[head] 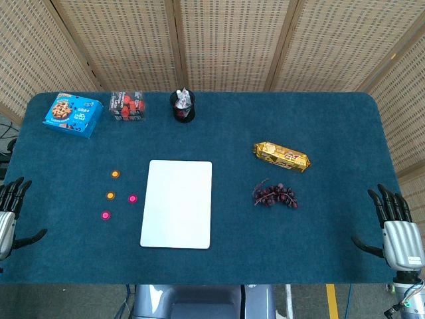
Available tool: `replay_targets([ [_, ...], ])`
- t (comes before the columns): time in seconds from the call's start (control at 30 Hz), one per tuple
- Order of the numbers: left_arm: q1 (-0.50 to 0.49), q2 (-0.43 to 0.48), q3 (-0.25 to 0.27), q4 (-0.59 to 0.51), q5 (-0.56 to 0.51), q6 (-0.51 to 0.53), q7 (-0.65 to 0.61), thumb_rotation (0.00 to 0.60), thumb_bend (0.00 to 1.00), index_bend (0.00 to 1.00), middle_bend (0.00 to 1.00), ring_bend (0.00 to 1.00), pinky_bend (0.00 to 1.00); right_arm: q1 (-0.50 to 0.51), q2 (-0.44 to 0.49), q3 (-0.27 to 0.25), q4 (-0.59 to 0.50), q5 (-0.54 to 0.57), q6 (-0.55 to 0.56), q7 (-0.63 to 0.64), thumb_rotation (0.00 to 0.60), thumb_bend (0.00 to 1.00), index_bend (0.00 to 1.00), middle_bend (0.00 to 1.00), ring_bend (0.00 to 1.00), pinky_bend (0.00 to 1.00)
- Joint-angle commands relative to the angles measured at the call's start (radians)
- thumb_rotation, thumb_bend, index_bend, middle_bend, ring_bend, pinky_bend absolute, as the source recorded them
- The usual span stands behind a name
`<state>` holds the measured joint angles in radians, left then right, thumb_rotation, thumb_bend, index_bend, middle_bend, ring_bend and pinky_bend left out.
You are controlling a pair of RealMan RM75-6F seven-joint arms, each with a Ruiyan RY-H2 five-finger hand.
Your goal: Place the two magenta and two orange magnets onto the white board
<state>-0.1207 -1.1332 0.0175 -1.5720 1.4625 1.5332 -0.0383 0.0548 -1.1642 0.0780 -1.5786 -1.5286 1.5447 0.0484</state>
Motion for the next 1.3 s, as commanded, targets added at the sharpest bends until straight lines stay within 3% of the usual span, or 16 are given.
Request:
replay_targets([
  [0.03, 0.002, 0.002, 0.001, 0.006, 0.008, -0.005, -0.008, 0.600, 0.04, 0.00, 0.00, 0.00, 0.00, 0.000, 0.002, -0.001, -0.001, 0.002, -0.003, 0.004, 0.600, 0.00, 0.00, 0.00, 0.00, 0.00],
  [0.23, 0.000, -0.005, -0.001, 0.011, 0.018, -0.020, 0.001, 0.600, 0.05, 0.00, 0.00, 0.00, 0.00, 0.000, 0.005, -0.002, -0.004, 0.003, -0.006, 0.014, 0.600, 0.00, 0.00, 0.00, 0.00, 0.00],
  [0.4, -0.087, -0.026, -0.024, 0.043, 0.016, -0.165, -0.035, 0.600, 0.13, 0.01, 0.00, 0.00, 0.00, -0.001, 0.008, -0.005, -0.013, 0.011, -0.017, 0.022, 0.600, 0.00, 0.00, 0.00, 0.00, 0.00],
  [0.67, -0.249, -0.109, -0.075, 0.116, -0.072, -0.446, -0.012, 0.600, 0.24, 0.28, 0.00, 0.00, 0.00, 0.003, 0.018, -0.007, -0.018, 0.020, -0.036, 0.044, 0.600, 0.00, 0.00, 0.00, 0.00, 0.00],
  [0.87, -0.332, -0.225, -0.125, 0.155, -0.207, -0.560, 0.145, 0.600, 0.28, 0.34, 0.00, 0.00, 0.00, 0.005, 0.024, -0.007, -0.023, 0.029, -0.050, 0.060, 0.600, 0.00, 0.00, 0.00, 0.00, 0.00],
  [1.3, -0.417, -0.359, -0.166, 0.165, -0.393, -0.606, 0.350, 0.600, 0.33, 0.37, 0.00, 0.00, 0.00, 0.011, 0.035, -0.008, -0.026, 0.036, -0.071, 0.095, 0.600, 0.00, 0.00, 0.00, 0.00, 0.00],
])
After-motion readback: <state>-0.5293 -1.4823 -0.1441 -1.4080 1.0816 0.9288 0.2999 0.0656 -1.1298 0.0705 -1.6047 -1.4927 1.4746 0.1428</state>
